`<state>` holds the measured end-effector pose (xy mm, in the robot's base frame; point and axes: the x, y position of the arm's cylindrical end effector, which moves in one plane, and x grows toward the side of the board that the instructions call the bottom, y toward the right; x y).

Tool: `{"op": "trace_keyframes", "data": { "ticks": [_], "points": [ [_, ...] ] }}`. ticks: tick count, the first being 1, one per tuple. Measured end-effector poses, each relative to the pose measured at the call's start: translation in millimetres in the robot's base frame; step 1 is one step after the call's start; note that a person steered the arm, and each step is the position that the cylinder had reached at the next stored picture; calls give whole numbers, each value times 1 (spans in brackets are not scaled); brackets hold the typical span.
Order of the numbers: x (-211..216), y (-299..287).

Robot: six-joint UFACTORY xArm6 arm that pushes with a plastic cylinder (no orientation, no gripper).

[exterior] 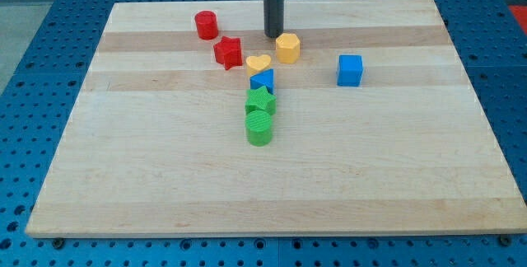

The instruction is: Move red star and yellow hexagon in opposite direction

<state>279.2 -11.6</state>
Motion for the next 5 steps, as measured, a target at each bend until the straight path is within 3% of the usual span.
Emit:
{"op": "trace_keyframes", "data": {
  "ticks": [2,4,5],
  "points": [
    [1,-26],
    [50,2],
    [50,2]
  ]
}}
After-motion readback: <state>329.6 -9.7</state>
